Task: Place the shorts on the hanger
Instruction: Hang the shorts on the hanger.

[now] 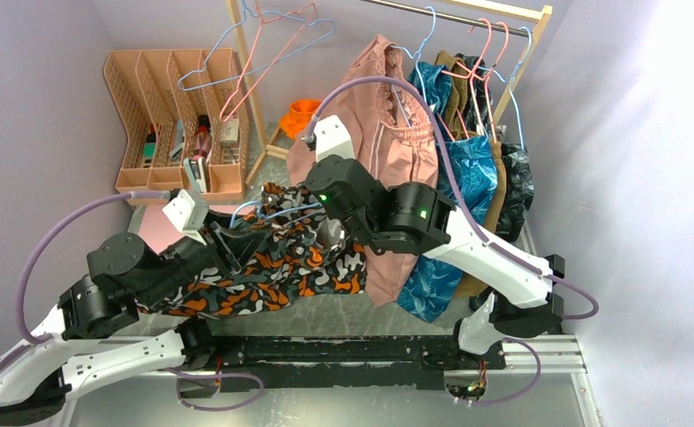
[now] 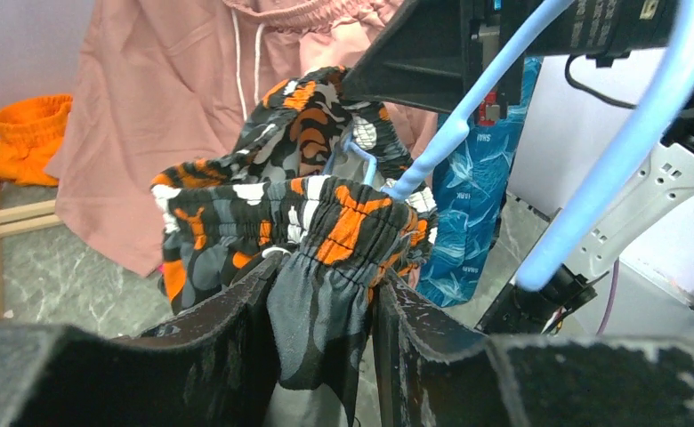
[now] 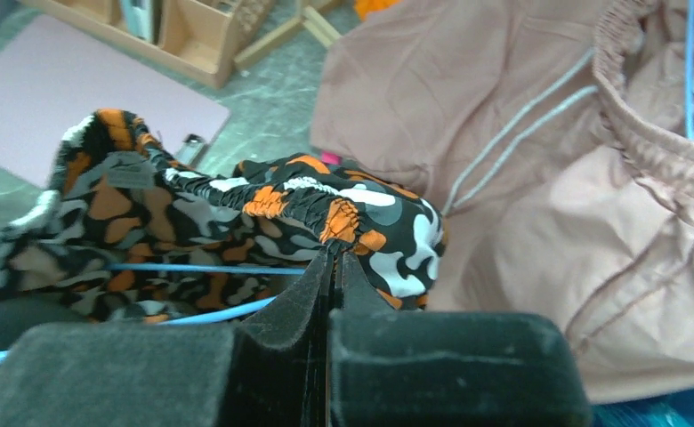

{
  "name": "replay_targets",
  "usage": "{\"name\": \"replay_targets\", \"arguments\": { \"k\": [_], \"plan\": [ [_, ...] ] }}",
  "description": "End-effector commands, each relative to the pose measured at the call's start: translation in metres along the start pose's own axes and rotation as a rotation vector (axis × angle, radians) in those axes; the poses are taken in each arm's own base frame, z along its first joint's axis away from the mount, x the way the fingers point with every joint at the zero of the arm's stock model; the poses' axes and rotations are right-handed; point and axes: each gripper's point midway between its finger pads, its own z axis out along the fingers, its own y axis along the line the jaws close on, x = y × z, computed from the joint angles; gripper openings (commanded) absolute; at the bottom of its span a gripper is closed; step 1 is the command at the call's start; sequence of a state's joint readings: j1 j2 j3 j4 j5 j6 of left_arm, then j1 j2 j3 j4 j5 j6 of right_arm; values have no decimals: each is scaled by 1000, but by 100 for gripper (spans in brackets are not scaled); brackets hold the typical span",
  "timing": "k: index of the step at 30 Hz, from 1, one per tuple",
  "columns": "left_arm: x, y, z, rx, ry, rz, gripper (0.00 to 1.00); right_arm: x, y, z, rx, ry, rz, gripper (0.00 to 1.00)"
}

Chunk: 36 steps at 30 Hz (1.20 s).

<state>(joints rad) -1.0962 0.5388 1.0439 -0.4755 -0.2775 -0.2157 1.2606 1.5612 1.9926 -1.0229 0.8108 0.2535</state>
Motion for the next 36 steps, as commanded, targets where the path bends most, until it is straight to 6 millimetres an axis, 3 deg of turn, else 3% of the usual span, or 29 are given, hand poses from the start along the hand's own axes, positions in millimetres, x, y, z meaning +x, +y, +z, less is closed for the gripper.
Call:
{"name": "replay_targets", "arguments": {
  "k": [1, 5, 9, 16, 22, 36],
  "plan": [
    [-4, -19, 14, 91, -26, 25, 7, -21, 22, -13, -167, -26, 86, 0],
    [-3, -15, 29, 58, -82, 6, 7, -30, 47, -17, -285, -22, 143, 0],
    [0, 3, 40, -53, -139, -54, 7, -43, 61, -27, -377, -37, 214, 0],
    [-10, 9, 38, -71, -288, -165, 7, -43, 87, -39, -533, -39, 282, 0],
    [-15, 7, 27, -25, -382, -266, 7, -32, 91, -36, -542, -13, 243, 0],
    [-6, 8, 13, 28, -460, -411, 7, -22, 94, -39, -579, 11, 177, 40]
  ]
}}
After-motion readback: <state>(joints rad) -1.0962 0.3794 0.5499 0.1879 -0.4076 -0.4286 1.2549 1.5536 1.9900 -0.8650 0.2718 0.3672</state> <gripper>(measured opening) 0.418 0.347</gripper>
